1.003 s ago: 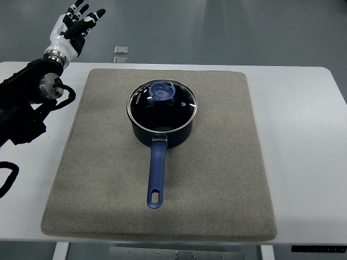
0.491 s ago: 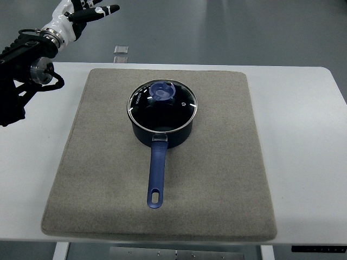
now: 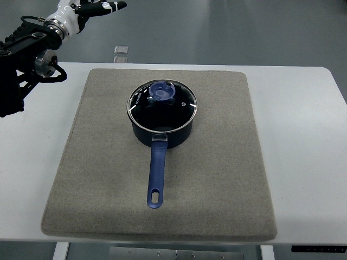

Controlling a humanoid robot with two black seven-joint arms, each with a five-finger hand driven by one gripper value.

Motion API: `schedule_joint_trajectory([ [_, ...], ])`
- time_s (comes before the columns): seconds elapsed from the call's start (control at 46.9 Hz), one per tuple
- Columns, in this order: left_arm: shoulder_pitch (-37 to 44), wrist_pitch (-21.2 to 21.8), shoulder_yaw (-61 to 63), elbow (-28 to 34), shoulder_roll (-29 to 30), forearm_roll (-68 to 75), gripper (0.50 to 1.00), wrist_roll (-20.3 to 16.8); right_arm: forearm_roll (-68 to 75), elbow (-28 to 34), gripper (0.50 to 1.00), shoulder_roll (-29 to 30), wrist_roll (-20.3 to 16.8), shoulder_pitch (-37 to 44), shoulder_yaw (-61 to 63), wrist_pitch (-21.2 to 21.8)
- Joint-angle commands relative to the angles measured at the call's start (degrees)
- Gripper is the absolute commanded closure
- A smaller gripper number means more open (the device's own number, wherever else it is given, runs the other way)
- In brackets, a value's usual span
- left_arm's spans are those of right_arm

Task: Open pot lid and place left with left hand
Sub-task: 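Swing the left hand over the pot toward the blue lid knob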

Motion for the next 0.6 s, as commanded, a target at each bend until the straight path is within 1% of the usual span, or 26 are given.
schedule_joint_trajectory([
  [0.0,-2.44,0.14,4.28,-1.11,-0.07,-0.01,0.514,-0.01,-0.07,0.00,0.583,0.00,0.00,0.00,0.01,0.00],
  [0.149,-7.62,-0.47,14.38,-3.48,0.02,0.61,0.514,-0.10,0.02,0.00,0.583,0.00,0.00,0.00,0.01,0.00],
  [0.235,-10.61,-1.96,19.84,-4.44,-0.07,5.86,0.514,-0.19,0.02,0.00,0.583,0.00,0.00,0.00,0.01,0.00],
  [0.341,-12.90,-5.21,20.47,-8.49,0.72,20.96,0.514,-1.06,0.02,0.00,0.583,0.00,0.00,0.00,0.01,0.00],
  [0.448,-15.45,-7.76,20.11,-10.16,2.91,36.62,0.516,-2.29,0.02,0.00,0.583,0.00,0.00,0.00,0.01,0.00],
  [0.512,-17.03,-10.48,20.12,-11.04,3.44,41.20,0.516,-4.05,0.02,0.00,0.583,0.00,0.00,0.00,0.01,0.00],
  [0.576,-18.26,-14.43,20.03,-11.57,4.14,43.06,0.519,-5.98,-0.07,0.00,0.583,0.00,0.00,0.00,0.01,0.00],
])
